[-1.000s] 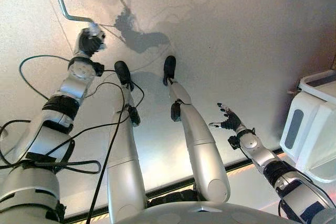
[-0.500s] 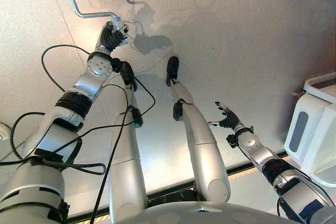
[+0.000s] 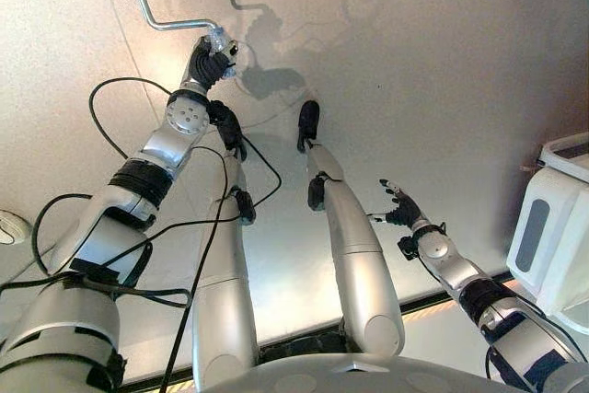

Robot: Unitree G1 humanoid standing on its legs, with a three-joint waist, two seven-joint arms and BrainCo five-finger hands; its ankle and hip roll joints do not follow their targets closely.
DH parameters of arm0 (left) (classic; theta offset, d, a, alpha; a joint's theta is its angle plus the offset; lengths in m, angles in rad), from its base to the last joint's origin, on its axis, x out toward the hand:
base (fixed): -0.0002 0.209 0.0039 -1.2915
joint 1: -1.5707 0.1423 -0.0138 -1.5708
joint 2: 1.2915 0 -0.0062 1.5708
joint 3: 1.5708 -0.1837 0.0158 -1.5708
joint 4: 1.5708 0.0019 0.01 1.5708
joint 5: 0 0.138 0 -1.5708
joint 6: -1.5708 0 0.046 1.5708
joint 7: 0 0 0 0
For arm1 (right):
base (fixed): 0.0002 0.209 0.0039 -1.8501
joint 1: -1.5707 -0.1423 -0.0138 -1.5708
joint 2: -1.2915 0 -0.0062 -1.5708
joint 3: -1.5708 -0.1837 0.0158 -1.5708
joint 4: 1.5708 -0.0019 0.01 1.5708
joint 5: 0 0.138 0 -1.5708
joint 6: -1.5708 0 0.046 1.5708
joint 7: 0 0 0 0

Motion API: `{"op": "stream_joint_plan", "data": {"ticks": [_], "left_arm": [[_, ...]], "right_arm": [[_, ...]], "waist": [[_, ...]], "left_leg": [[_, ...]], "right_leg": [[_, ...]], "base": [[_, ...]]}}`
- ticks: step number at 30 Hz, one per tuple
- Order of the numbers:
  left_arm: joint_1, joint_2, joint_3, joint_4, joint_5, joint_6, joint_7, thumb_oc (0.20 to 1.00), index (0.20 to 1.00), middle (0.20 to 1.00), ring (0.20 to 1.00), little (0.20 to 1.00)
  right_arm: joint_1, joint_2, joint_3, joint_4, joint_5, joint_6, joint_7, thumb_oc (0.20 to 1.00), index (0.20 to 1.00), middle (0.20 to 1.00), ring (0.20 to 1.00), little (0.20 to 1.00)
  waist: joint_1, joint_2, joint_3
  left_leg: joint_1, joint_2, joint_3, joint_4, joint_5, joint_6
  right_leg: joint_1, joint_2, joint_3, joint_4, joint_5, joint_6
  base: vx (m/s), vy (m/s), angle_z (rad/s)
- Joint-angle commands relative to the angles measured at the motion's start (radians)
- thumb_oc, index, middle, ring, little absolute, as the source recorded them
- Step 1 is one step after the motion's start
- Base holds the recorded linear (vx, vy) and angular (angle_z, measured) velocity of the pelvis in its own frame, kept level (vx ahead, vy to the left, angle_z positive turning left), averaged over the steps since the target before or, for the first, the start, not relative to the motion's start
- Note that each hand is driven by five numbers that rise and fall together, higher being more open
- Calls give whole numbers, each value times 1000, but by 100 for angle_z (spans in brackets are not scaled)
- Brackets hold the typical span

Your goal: Raise the hospital bed

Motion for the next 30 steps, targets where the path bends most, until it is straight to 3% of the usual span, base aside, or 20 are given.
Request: {"op": "stream_joint_plan", "data": {"ticks": [1,10,12,17,18,21,25,30], "left_arm": [[-81,-21,-22,-330,-43,-191,-66,200,200,200,200,200],[57,191,31,-582,-152,-249,-121,200,200,200,200,200],[142,303,82,-697,-199,-280,-155,200,200,200,200,200],[232,375,152,-774,-229,-299,-173,200,200,200,200,200],[320,408,229,-808,-248,-320,-177,200,200,200,200,200],[398,420,308,-825,-257,-333,-171,200,200,200,200,200],[610,403,509,-845,-271,-357,-161,200,200,200,200,200],[719,365,611,-784,-259,-355,-142,200,200,200,200,200]], "right_arm": [[50,-63,-11,-15,-19,10,-5,1000,1000,1000,1000,1000],[79,-63,-33,-13,-17,2,4,1000,1000,1000,1000,1000],[96,-66,-42,-13,-20,-7,13,1000,1000,1000,1000,1000],[111,-71,-51,-20,-23,-14,21,1000,1000,1000,1000,1000],[122,-66,-65,-4,-25,-22,22,1000,1000,1000,1000,1000],[126,-65,-70,-4,-28,-26,25,1000,1000,1000,1000,1000],[149,-70,-91,-31,-33,-38,30,1000,1000,1000,1000,1000],[154,-69,-100,-25,-39,-41,30,1000,1000,1000,1000,1000]], "waist": [[14,42,-24],[39,60,-20],[55,67,-16],[64,72,-14],[82,77,-14],[89,80,-14],[109,89,-13],[121,96,-13]], "left_leg": [[9,-1,-44,79,-91,-41],[8,-4,-49,78,-89,-43],[13,-7,-50,70,-85,-46],[15,-9,-53,60,-79,-48],[16,-12,-57,59,-78,-48],[17,-14,-58,58,-77,-48],[22,-18,-64,48,-72,-50],[25,-21,-63,40,-67,-49]], "right_leg": [[28,36,-46,19,-2,79],[25,30,-49,29,-3,80],[29,28,-54,29,-2,82],[33,23,-60,24,-1,85],[32,21,-63,28,-2,87],[34,20,-64,28,-3,88],[40,17,-72,20,-5,91],[45,12,-78,16,-5,92]], "base": [[0,0,0],[-3,6,2],[-4,11,2],[0,7,1],[2,30,9],[1,17,6],[2,13,3],[-1,7,0]]}}
